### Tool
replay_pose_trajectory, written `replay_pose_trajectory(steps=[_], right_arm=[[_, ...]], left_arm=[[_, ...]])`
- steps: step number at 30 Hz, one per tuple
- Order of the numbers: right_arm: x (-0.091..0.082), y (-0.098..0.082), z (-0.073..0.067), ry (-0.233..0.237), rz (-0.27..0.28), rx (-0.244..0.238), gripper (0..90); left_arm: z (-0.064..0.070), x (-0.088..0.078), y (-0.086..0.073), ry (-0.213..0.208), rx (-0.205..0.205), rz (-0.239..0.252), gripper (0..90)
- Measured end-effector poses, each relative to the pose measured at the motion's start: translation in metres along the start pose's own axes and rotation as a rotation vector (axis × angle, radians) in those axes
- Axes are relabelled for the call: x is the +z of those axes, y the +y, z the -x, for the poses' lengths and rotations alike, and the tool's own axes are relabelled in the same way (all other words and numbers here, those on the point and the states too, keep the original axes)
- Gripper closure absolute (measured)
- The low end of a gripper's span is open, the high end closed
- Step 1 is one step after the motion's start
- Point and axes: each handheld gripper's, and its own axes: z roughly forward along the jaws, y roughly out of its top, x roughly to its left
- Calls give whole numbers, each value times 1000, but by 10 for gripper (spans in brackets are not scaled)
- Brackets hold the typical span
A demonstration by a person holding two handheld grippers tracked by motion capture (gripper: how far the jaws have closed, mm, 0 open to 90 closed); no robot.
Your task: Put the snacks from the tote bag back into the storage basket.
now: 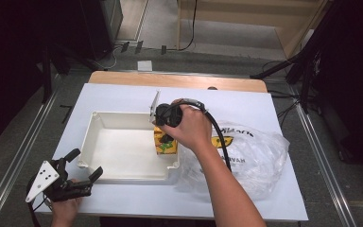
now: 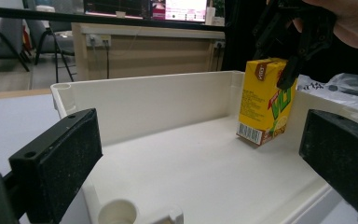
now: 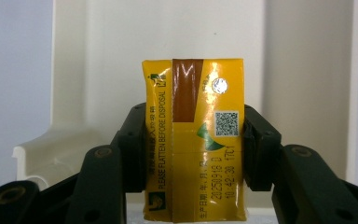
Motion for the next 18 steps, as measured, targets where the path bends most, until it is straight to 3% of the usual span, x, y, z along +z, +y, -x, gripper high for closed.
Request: replay_pose_trajectory(steps=[15,18], right_arm=[[5,-3,-2,15,-2,-14,529],[1,-7,0,44,43,-20,512]], left_arm=[[0,0,0,0,0,1,0],[0,0,0,0,0,1,0]])
